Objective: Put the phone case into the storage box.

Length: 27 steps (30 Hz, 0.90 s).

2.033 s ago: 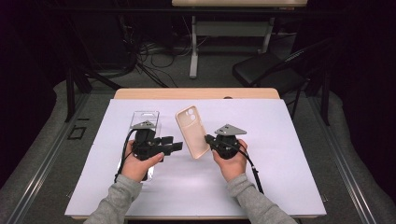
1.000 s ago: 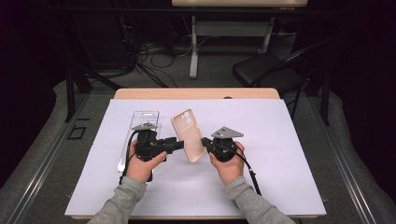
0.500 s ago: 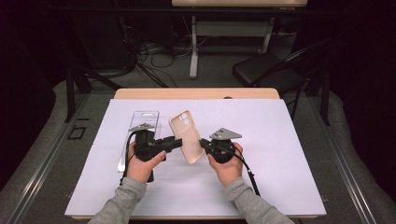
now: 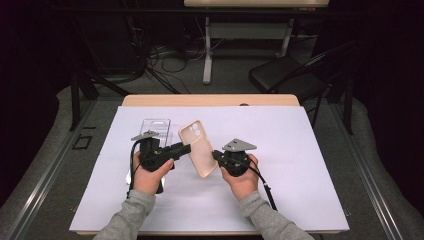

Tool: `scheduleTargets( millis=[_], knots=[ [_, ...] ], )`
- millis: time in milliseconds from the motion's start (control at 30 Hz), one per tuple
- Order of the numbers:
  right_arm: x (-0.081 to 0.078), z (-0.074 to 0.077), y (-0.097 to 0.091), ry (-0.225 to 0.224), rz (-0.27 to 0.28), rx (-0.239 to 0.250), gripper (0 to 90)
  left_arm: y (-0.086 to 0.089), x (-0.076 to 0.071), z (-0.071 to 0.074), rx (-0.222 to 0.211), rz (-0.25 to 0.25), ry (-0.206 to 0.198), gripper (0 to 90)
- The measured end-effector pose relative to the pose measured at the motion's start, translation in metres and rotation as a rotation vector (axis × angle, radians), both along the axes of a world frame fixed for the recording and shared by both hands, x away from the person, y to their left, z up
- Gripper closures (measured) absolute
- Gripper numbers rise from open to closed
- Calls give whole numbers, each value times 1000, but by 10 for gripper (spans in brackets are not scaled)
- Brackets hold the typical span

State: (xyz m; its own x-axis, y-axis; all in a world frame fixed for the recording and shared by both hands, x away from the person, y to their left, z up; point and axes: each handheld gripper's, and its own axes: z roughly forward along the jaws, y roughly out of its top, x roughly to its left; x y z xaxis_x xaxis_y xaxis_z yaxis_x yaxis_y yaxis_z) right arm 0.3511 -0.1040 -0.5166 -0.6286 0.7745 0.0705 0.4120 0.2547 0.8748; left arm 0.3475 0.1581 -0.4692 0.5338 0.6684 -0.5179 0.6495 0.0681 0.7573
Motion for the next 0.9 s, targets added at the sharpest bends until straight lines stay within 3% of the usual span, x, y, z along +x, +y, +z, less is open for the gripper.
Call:
scheduleTargets(
  millis=[367,900],
  knots=[
    [-2,-1,4,-3,14,-9,881,3,0,2,-28,6,-11,618],
    [-6,-1,8,-1,33,-10,881,5,2,-1,-45,21,7,688]
  ],
)
